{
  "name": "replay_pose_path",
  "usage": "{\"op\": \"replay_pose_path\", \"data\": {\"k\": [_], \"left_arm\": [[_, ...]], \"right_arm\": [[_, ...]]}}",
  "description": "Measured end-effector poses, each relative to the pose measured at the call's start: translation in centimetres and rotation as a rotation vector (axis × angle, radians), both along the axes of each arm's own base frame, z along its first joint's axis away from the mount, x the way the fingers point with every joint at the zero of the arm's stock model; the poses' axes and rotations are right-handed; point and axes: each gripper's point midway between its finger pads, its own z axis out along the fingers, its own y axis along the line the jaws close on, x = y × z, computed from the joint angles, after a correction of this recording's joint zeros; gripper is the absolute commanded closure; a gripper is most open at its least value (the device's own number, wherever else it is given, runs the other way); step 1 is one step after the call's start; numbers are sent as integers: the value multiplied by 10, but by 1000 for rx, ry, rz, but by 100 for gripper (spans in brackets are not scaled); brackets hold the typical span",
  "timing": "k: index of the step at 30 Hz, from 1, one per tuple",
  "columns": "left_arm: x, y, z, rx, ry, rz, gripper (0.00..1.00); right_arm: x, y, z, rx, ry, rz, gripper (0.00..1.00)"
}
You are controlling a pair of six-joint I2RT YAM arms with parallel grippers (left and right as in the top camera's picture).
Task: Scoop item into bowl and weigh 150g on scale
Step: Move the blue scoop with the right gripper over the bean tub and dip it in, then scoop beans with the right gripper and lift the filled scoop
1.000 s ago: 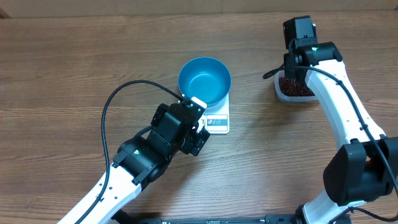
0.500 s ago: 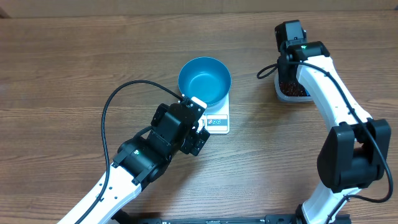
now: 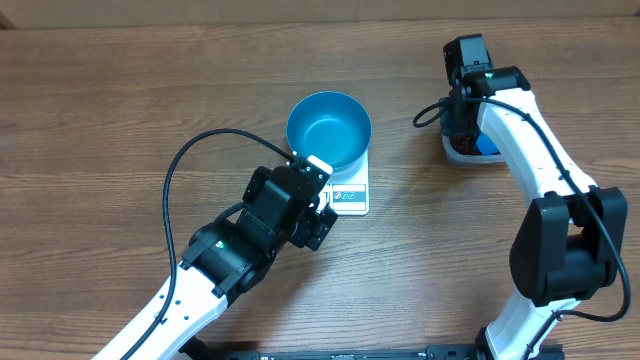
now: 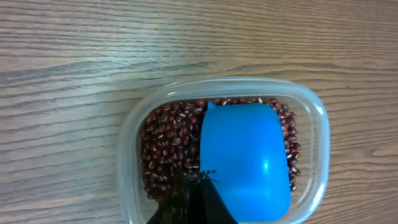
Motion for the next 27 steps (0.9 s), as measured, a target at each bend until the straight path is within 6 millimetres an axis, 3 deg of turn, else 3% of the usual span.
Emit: {"op": "replay_pose_path", "data": {"k": [5, 20, 27], "left_arm": [[0, 0, 0, 0, 0, 0, 1], [0, 0, 0, 0, 0, 0, 0], [0, 0, 0, 0, 0, 0, 1]], "right_arm": [[1, 2, -2, 67, -1, -7, 96], [2, -31, 11, 498, -47, -153, 96], [-5, -25, 13, 612, -23, -157, 96]]}}
